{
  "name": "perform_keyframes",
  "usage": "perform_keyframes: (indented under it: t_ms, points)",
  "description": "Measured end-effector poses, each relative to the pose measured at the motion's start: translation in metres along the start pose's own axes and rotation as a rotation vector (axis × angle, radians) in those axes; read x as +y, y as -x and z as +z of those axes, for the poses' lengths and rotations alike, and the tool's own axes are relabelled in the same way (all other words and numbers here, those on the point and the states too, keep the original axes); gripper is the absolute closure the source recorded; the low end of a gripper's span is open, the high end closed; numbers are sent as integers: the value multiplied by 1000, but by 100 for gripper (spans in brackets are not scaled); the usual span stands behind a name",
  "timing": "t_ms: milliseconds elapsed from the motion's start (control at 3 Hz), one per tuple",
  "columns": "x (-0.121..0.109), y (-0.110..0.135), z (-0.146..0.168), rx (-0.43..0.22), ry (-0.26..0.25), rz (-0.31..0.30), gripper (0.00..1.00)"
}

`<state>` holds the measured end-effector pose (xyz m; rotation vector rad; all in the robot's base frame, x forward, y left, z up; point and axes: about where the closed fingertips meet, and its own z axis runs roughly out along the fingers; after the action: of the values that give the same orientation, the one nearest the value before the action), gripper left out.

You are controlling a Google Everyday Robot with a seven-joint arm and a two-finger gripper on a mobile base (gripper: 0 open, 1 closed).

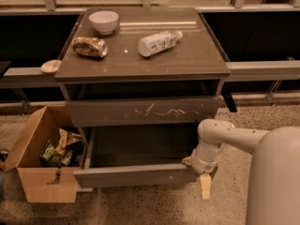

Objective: Open middle drawer

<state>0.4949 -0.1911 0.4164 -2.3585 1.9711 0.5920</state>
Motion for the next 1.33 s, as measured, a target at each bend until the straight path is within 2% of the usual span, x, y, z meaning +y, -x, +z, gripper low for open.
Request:
perform_keyframes:
  t_ms: [333,667,1000,1333]
  points:
    - [15,-6,6,-2,56,15,22]
    - [15,-4,4,-3,56,15,46]
    - [21,-3,2,-29,62,13,69]
    - [24,4,2,-56,46,3,93]
